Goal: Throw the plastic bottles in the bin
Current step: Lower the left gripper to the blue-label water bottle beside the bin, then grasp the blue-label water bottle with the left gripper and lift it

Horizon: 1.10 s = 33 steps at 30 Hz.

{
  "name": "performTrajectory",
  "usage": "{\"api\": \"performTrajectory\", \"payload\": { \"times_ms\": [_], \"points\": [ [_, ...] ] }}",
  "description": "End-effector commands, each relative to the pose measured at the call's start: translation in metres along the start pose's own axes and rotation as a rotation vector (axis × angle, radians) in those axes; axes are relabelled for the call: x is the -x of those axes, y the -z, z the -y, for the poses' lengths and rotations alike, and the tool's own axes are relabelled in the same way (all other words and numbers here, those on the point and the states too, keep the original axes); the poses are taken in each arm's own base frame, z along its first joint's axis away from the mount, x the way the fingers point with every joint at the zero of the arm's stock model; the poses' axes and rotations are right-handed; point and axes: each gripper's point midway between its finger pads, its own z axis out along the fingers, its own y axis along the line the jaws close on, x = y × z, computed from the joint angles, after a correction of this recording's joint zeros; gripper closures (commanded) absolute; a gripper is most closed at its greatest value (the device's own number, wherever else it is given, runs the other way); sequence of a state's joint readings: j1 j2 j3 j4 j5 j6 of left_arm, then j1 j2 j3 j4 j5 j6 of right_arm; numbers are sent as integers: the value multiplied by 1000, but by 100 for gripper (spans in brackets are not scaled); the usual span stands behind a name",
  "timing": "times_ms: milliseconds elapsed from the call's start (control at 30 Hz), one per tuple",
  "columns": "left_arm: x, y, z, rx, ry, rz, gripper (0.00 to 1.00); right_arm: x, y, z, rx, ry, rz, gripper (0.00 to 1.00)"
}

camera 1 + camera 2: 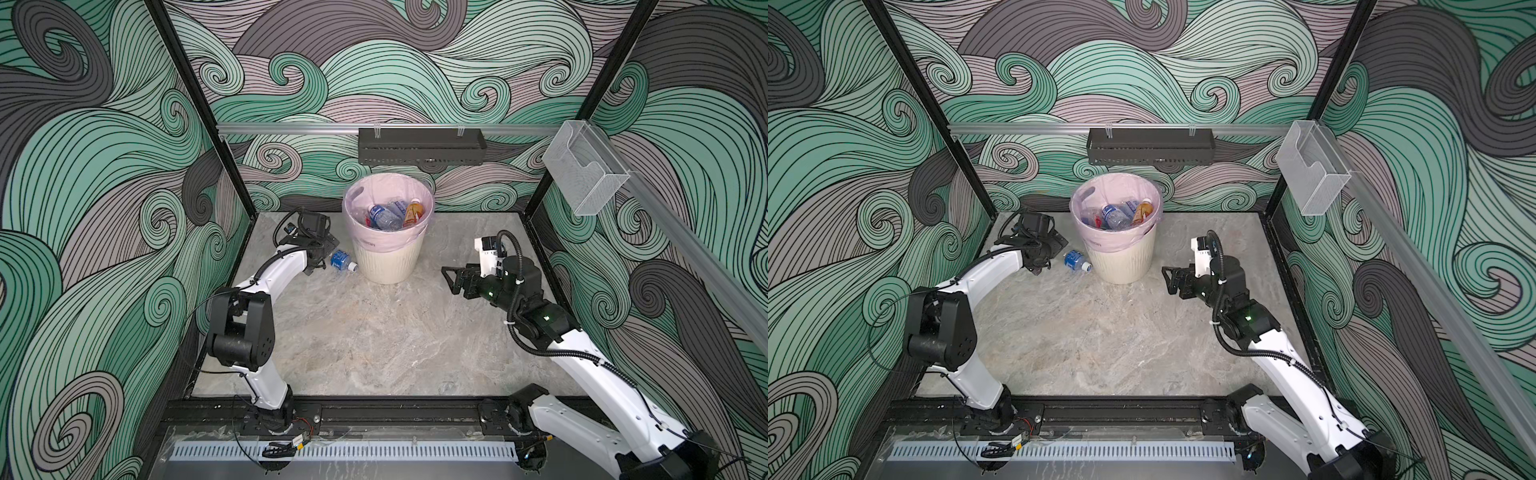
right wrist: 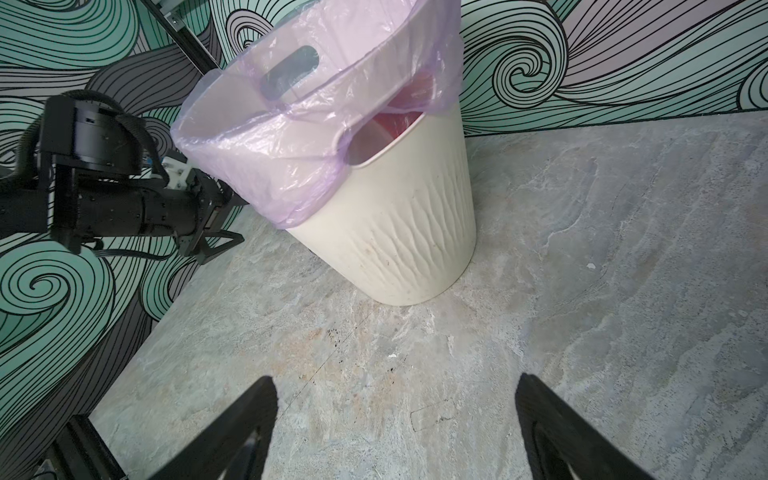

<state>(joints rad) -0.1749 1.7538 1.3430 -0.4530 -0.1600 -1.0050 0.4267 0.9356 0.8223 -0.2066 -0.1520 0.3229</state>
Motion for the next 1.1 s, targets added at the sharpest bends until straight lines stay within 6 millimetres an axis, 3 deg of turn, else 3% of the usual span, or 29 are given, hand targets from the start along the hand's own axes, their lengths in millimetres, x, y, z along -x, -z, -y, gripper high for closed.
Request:
{"api": "performTrajectory", "payload": {
  "times_ms": [0, 167, 333, 600, 900, 1067],
  "points": [
    [0, -17, 15, -45, 81, -79, 1, -2, 2, 0, 5, -11, -1, 10],
    [-5, -47, 9, -24, 126, -120, 2, -4, 8, 1, 1, -11, 2, 10],
    [-4, -59, 18, -36, 52, -136, 2, -9, 14, 4, -11, -10, 2, 9],
    [-21, -87, 4, 10, 68, -211, 4, -11, 14, 3, -5, -28, 1, 7],
    [-39, -97, -16, 32, 65, -249, 6, -13, 15, 5, -16, -15, -12, 5],
    [-49, -93, -33, 36, 51, -264, 14, -15, 14, 5, -16, -21, -11, 5]
  ]
}}
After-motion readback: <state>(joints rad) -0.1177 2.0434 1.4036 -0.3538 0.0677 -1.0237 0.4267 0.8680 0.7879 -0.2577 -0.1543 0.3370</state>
